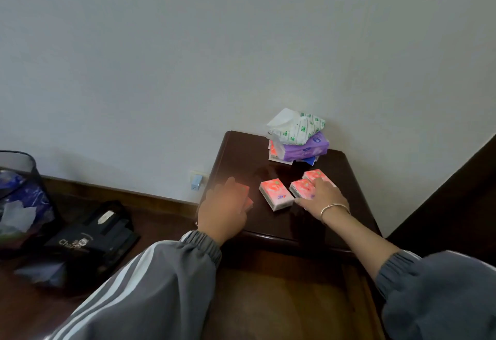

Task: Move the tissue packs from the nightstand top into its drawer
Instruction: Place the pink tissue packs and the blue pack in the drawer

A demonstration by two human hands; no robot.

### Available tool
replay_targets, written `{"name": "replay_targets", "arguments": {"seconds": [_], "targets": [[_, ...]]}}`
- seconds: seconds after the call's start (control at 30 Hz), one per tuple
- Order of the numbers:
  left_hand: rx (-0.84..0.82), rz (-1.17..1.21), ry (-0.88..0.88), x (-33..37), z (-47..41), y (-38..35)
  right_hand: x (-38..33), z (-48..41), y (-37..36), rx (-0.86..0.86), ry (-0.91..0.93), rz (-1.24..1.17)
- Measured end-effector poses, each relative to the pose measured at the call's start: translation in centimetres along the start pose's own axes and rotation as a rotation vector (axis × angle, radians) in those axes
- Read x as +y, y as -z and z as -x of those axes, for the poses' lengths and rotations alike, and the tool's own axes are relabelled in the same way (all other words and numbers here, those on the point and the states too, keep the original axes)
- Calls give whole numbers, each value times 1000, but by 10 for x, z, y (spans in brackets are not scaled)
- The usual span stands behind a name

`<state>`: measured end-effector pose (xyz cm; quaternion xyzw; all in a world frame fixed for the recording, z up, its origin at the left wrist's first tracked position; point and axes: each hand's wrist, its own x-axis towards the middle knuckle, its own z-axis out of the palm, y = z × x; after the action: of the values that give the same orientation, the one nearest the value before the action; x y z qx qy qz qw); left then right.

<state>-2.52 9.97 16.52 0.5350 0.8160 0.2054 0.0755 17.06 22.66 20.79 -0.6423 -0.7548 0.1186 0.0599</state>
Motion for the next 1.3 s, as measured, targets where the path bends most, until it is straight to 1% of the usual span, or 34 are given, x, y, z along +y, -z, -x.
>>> {"name": "replay_targets", "arguments": {"seconds": [0.07,0.2,0.23,0.3,0.33,0.37,0.4,0.43,0.5,0.53,0.6,0.7,0.83,0.9,1.0,1.07,1.1,1.17,1.23,1.3], "targets": [[-5,11,1,0,1,1,-4,-3,-6,-29,-10,52],[1,21,-6,1,3,3,-12,-8,-3,-116,-150,74],[2,19,-8,1,3,3,-14,-9,1,-99,-158,59],[5,16,-8,1,3,2,-19,-6,10,34,-128,35],[11,15,-10,1,2,1,-23,-5,14,110,-85,17],[19,14,-15,1,2,0,-28,-3,15,141,-30,-27],[26,13,-20,0,2,0,-37,0,15,113,31,-76],[30,13,-25,-1,2,0,-47,5,10,45,82,-93],[28,14,-27,-1,2,0,-63,10,-7,-90,124,-1],[26,17,-25,-1,2,0,-69,10,-15,-113,111,57],[22,18,-25,-1,2,-1,-76,6,-23,-116,66,108],[21,10,-30,-2,0,-4,-79,-2,-25,-150,47,69],[21,12,-42,-4,-2,-3,-74,4,-29,-63,91,28],[9,32,-43,-6,1,1,-67,14,-27,-43,98,-46],[-3,164,-1,-11,16,16,-48,42,-15,30,91,-335],[15,267,28,-17,43,24,-24,77,-10,60,123,-511],[20,291,29,-20,61,24,-10,99,-11,33,141,-573],[-11,280,7,-24,105,17,20,146,-20,-75,173,-593],[-95,194,-17,-23,145,2,42,182,-41,-203,162,-528],[-199,95,-15,-16,168,-16,54,198,-65,-315,122,-465]]}}
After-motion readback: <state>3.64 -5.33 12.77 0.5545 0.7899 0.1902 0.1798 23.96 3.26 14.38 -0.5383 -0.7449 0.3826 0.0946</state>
